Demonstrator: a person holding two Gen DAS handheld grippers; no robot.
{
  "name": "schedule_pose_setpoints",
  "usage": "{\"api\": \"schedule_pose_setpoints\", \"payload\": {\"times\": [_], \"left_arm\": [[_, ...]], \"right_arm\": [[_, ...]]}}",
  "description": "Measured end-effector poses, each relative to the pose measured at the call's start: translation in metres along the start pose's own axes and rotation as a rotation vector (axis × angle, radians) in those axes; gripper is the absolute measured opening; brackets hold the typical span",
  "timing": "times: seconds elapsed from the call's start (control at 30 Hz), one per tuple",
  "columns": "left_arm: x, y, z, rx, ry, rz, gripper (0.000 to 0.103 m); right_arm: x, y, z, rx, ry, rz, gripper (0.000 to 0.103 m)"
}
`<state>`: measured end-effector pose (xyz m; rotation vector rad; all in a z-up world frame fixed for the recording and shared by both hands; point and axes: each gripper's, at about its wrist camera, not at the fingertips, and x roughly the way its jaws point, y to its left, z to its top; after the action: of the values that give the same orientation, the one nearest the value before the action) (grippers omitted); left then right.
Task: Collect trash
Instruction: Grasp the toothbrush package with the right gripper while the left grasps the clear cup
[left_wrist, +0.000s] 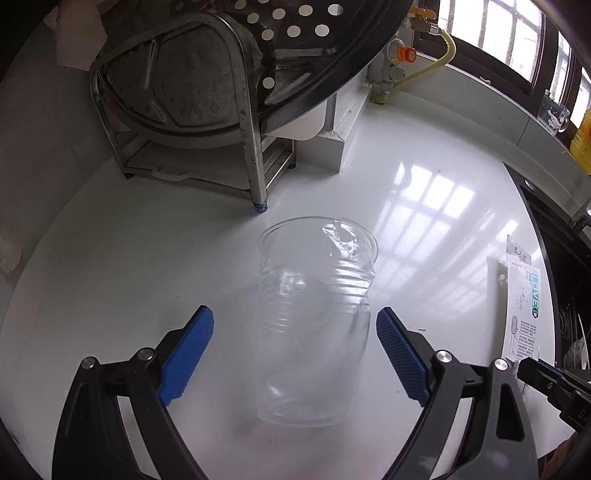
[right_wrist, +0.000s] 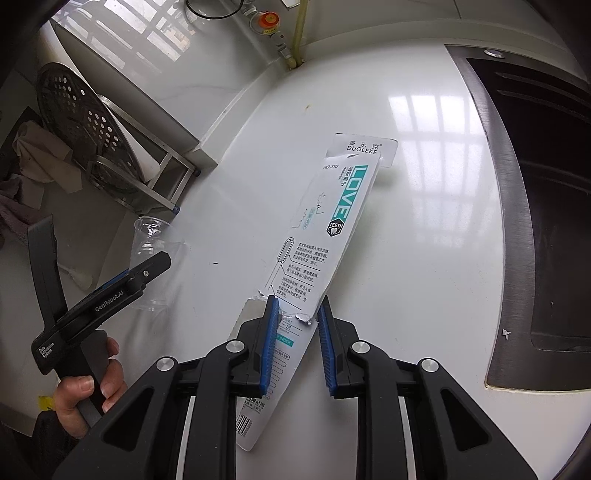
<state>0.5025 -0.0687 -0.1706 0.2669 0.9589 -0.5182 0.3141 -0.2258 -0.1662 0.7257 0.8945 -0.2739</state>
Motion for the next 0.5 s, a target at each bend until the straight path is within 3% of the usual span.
{"api": "schedule_pose_setpoints", "payload": {"times": [0.07, 0.23, 0.5], "left_arm": [[0.003, -0.001, 0.001, -0.001, 0.001, 0.006, 0.084], [0.015, -0.006, -0.001, 0.007, 0.053, 0.015, 0.053], [0.006, -0.007, -0.010, -0.001, 0.050, -0.026, 0.047]], "right_arm": [[0.001, 0.002, 0.000, -0.002, -0.001, 0.001, 0.021], [-0.002, 0.001, 0.000, -0.001, -0.002, 0.011, 0.021], [-0.008, 0.005, -0.002, -0.010, 0.003, 0.036, 0.014]]}}
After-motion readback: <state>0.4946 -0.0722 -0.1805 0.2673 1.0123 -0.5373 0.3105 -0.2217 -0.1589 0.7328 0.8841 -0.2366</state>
